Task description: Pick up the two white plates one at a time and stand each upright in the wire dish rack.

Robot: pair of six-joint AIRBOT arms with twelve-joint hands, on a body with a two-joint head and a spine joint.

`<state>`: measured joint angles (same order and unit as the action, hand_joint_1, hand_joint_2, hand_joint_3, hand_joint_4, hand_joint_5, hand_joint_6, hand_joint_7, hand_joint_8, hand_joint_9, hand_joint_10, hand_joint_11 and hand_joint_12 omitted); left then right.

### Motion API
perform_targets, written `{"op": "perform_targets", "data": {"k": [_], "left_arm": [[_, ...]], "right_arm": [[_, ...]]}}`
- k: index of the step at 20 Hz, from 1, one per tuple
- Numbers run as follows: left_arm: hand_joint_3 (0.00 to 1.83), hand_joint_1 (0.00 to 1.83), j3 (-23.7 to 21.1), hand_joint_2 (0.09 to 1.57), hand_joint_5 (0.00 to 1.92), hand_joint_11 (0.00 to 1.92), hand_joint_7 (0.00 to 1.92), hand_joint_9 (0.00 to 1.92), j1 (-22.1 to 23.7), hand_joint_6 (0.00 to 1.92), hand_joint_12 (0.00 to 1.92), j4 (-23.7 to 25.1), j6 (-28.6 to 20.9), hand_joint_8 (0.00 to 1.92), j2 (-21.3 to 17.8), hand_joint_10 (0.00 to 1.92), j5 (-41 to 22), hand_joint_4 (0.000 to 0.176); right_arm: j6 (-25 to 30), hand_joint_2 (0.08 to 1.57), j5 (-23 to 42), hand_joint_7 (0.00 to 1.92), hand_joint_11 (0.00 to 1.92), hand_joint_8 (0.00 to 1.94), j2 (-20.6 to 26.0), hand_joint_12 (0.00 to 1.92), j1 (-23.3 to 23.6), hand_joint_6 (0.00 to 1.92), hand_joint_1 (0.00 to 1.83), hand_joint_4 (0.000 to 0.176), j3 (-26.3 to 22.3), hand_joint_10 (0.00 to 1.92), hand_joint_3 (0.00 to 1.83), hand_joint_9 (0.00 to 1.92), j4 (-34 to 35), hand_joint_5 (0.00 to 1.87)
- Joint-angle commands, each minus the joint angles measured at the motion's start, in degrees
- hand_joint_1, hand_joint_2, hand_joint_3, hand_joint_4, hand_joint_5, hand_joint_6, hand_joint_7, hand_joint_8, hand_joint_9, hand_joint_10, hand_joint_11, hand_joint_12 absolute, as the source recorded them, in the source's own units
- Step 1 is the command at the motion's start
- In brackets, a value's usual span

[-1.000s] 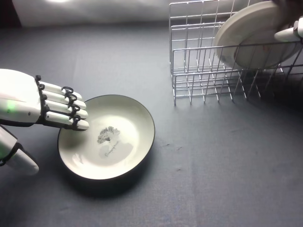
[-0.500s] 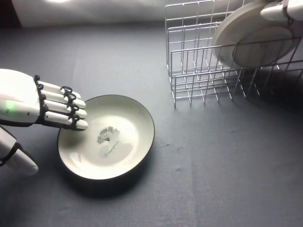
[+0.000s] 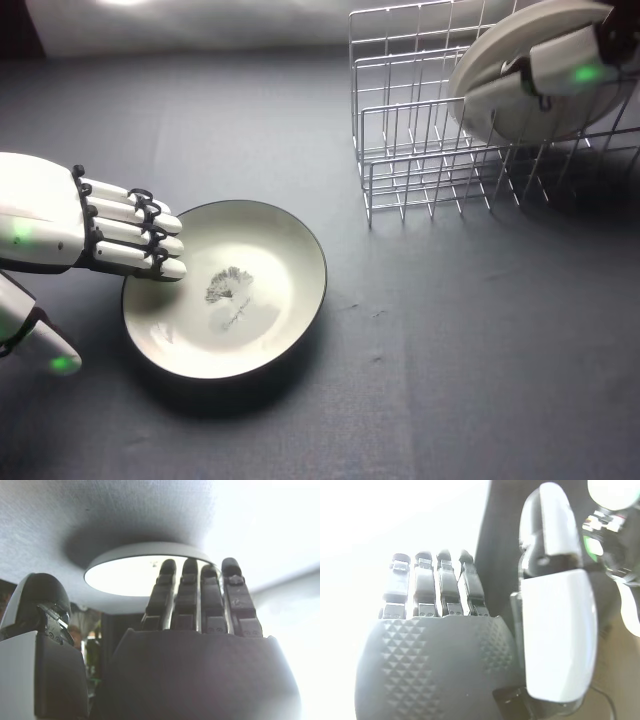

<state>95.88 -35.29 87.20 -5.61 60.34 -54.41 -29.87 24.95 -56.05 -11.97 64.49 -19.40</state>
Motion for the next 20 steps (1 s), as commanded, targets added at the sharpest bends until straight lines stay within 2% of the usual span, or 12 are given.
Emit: {"op": "perform_targets", "data": {"k": [1,5,8,9,13,14,20], "left_arm": [[0.0,0.0,0.43,1.11,0.02,0.0,0.0,0.0,-0.27,0.0,0.0,-1.6,-0.12,0.0,-0.04,0.0,-0.21,0.0],[0.0,0.0,0.6,1.1,0.02,0.0,0.0,0.0,-1.39,0.0,0.0,-1.58,-0.98,0.0,0.33,0.0,-0.21,0.0],[0.0,0.0,0.76,1.1,0.03,0.0,0.0,0.0,-2.84,0.0,0.0,-1.56,-1.76,0.0,0.72,0.0,-0.46,0.0],[0.0,0.0,0.97,1.1,0.03,0.0,0.0,0.0,-3.82,0.0,0.0,-1.56,-2.47,0.0,1.03,0.0,-0.6,0.0],[0.0,0.0,1.29,1.1,0.03,0.0,0.0,0.0,-5.75,0.0,0.0,-1.56,-4.12,0.0,1.54,0.0,-0.83,0.0],[0.0,0.0,1.41,1.11,0.03,0.0,0.0,0.0,-6.48,0.0,0.0,-1.56,-4.75,0.0,1.72,0.0,-0.93,0.0],[0.0,0.0,1.53,1.1,0.0,0.0,0.0,0.0,-8.31,0.0,0.0,-1.56,-5.82,0.0,2.15,0.0,-1.54,0.0]], "right_arm": [[0.19,0.84,7.65,0.0,0.0,0.0,0.42,0.0,0.27,0.0,1.16,0.0,-0.54,0.0,0.0,0.0,-0.9,0.0],[0.22,0.81,8.27,0.0,0.0,0.0,0.37,0.0,-1.2,0.0,1.22,0.0,-4.02,0.0,0.0,0.0,-7.2,0.0],[0.52,0.81,9.44,0.0,0.0,0.0,-0.15,0.0,-2.6,0.0,1.23,0.0,-4.59,0.0,0.0,0.0,-17.11,0.0],[0.51,0.81,9.86,0.0,0.0,0.0,-0.57,0.0,-3.74,0.0,1.23,0.0,-4.59,0.0,0.0,0.0,-22.34,0.0],[0.46,0.83,9.07,0.0,0.0,0.0,-1.8,0.0,-4.87,0.0,1.24,0.0,-4.51,0.0,0.0,0.0,-24.6,0.0],[0.39,0.83,8.6,0.0,0.0,0.0,-2.82,0.0,-5.18,0.0,1.29,0.0,-4.06,0.0,0.0,0.0,-24.67,0.0],[0.15,0.86,6.83,0.0,0.0,0.0,-9.18,0.0,-6.81,0.0,1.28,0.0,0.04,0.0,0.01,0.0,-26.23,0.0]]}}
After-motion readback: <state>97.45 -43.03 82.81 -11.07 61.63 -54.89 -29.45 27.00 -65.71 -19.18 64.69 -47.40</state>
